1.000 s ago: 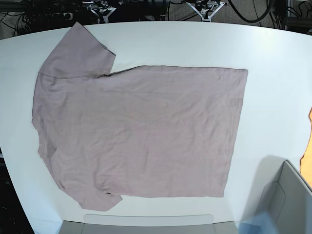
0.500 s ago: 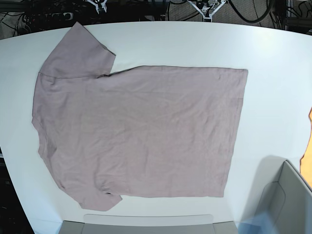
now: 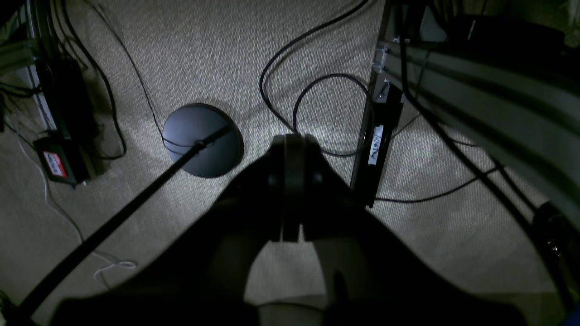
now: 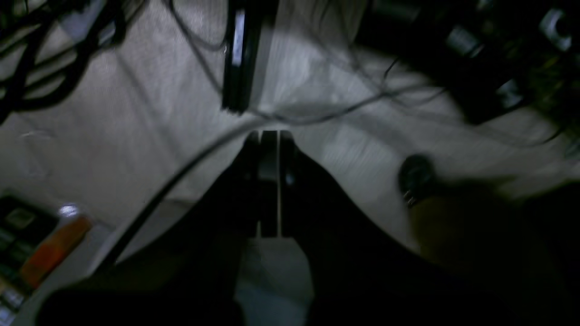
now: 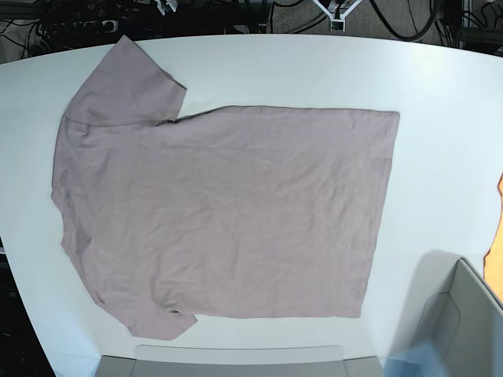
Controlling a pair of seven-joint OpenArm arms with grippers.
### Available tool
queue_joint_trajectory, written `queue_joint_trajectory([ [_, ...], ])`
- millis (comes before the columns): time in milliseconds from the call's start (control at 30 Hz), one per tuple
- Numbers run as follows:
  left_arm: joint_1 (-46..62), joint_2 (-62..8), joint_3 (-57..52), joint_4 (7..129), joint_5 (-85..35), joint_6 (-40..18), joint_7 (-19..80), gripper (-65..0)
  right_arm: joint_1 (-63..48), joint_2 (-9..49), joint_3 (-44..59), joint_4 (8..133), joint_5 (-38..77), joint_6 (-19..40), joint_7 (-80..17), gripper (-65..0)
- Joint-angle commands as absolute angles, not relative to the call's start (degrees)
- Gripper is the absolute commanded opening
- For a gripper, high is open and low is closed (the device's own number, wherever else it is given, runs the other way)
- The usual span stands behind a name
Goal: Fold the T-shirt properly
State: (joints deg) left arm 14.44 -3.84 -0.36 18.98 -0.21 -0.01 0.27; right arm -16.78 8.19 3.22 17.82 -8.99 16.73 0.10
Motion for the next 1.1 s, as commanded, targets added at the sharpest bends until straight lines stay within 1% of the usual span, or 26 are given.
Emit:
queue_joint_trajectory([
  [0, 15.87, -4.18, -0.40, 19.47, -0.40, 0.13, 0.31, -64.9, -18.68, 9.10, 3.30, 19.30, -8.92, 17.19, 0.22, -65.0],
  [200, 20.79, -5.67, -0.66, 23.16, -0.40, 0.13, 0.31, -64.9, -25.80, 10.95, 3.30, 29.76, -8.92, 17.10, 0.22, -65.0],
  [367, 25.71, -6.29, -6.55, 26.68, -0.40, 0.13, 1.10, -64.9, -31.60, 12.53, 3.30, 36.35, -8.75, 17.10, 0.22, -65.0],
  [433, 28.70, -6.37, -8.84, 31.52, -0.40, 0.13, 2.86, -64.9, -34.59, 13.32, 3.21, 40.84, -6.11, 17.10, 0.22, -65.0],
  [533, 34.86, -6.20, -11.65, 41.54, -0.48, 0.13, 6.02, -64.9, -39.87, 16.04, 2.77, 49.19, 1.27, 17.10, -0.04, -65.0],
  [667, 42.15, -5.93, -12.00, 54.20, -0.48, 0.13, 9.98, -64.9, -45.58, 19.12, 2.77, 59.47, 6.99, 17.10, -3.74, -65.0],
  [933, 54.11, -4.53, -12.00, 72.57, -0.48, 0.13, 14.55, -65.0, -55.43, 22.11, 3.47, 75.03, 8.22, 17.10, -4.53, -65.0],
  [1067, 59.30, -4.35, -12.00, 82.42, -0.48, 0.13, 16.22, -65.0, -58.51, 23.16, 6.99, 82.68, 8.22, 17.10, -4.62, -65.0],
])
